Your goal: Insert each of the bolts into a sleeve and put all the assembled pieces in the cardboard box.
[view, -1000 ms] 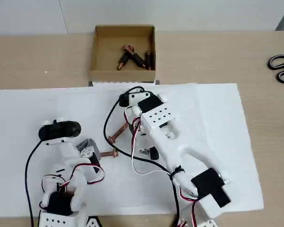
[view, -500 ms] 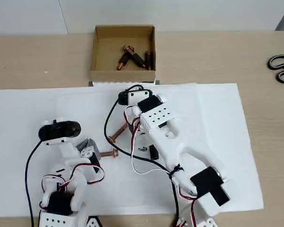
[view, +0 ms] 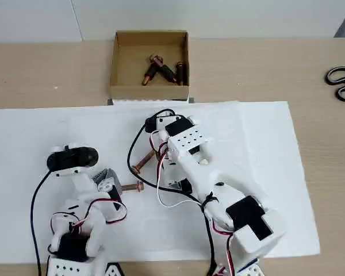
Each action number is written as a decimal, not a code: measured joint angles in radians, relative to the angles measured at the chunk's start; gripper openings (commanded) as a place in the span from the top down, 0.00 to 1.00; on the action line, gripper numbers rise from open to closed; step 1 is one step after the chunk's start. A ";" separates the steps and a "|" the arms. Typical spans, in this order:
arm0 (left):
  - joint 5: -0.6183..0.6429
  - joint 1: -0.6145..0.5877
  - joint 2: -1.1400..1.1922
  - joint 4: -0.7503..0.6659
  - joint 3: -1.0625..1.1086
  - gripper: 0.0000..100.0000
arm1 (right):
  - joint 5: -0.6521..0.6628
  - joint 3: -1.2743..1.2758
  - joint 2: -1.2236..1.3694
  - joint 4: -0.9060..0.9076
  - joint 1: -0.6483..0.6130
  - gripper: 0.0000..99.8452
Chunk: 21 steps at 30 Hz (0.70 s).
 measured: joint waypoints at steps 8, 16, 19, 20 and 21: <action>0.000 0.000 0.000 0.000 0.000 0.99 | 0.000 0.000 0.000 0.000 0.034 1.00; 0.000 0.000 0.000 0.000 0.000 0.99 | 0.000 -0.032 -0.005 0.044 0.046 1.00; 0.000 0.000 0.000 0.000 0.000 0.99 | 0.000 -0.083 -0.058 0.107 0.046 1.00; 0.000 0.000 0.000 0.000 0.000 0.99 | 0.000 -0.094 -0.084 0.129 0.046 1.00; 0.000 0.000 0.000 0.000 0.000 0.99 | 0.000 -0.107 -0.109 0.153 0.046 1.00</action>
